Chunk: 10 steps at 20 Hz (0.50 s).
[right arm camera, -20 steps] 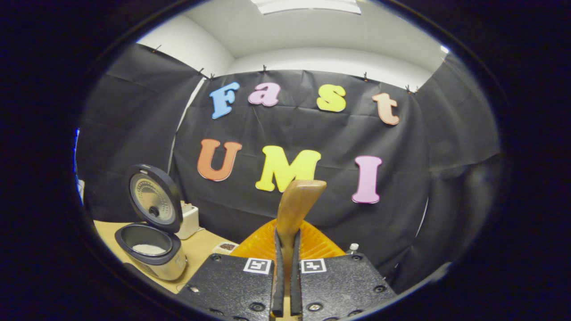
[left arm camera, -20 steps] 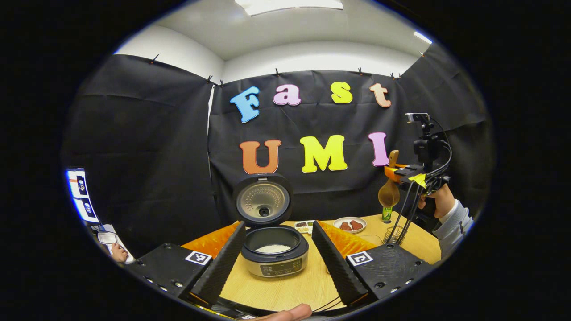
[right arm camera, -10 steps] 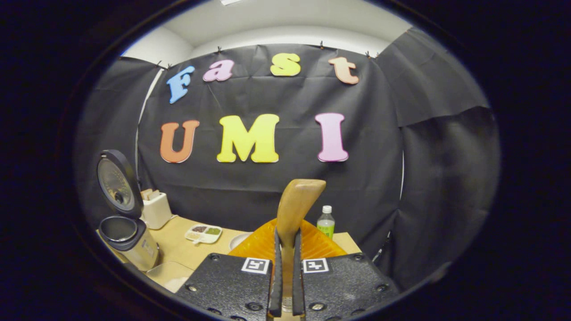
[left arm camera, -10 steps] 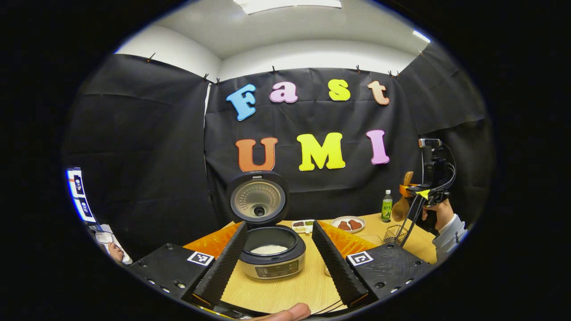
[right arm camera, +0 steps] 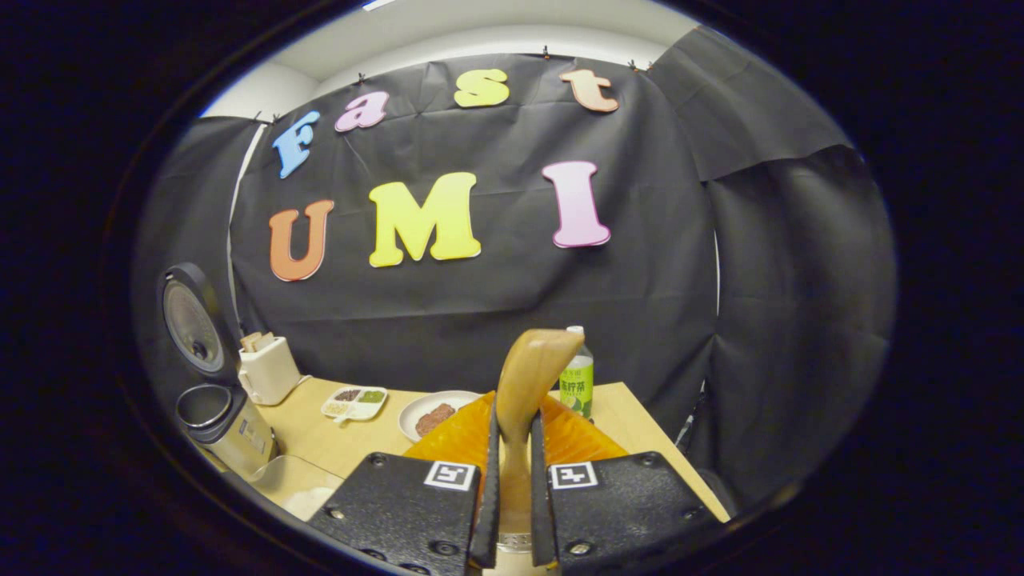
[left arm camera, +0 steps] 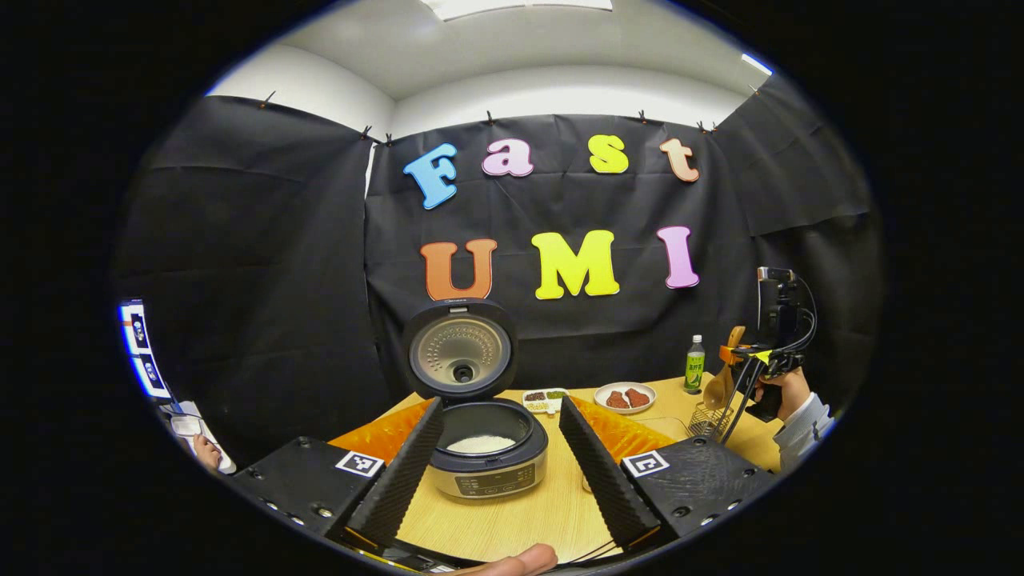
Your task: Close the left gripper, press the button to open the rice cooker; take a wooden spoon from the chopstick holder with the right hand, scoop a spoonful of rice and pour it into the rice cooker, then put the wooden spoon back into the chopstick holder.
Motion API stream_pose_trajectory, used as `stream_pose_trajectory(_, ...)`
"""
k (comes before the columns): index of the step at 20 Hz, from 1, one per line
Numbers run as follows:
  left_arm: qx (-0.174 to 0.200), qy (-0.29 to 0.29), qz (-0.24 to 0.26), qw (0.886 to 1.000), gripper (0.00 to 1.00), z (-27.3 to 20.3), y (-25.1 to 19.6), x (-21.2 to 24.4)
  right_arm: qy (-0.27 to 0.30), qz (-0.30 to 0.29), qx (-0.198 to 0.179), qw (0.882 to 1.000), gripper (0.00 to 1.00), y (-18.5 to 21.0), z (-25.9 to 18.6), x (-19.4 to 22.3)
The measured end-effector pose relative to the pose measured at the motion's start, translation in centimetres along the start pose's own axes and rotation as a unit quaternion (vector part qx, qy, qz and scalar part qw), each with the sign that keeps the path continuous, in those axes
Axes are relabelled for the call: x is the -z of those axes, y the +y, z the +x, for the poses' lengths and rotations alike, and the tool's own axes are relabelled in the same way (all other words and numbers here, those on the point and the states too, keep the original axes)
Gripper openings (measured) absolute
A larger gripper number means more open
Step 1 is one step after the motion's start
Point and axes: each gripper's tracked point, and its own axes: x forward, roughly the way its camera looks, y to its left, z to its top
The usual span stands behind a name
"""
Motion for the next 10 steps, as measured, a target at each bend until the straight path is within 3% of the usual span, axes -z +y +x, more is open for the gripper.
stream_pose_trajectory(6, -0.005, 0.008, -0.011, 1.0, 0.93, 1.2, 0.1, 0.0, -0.022, -0.005, 0.032, 0.999, 0.82, -2.1, -0.8, -1.1)
stream_pose_trajectory(10, 0.001, 0.002, -0.025, 1.0, 0.93, 3.0, 0.6, -0.4, -0.044, 0.0, 0.03, 0.999, 0.98, -2.2, -3.7, -2.9)
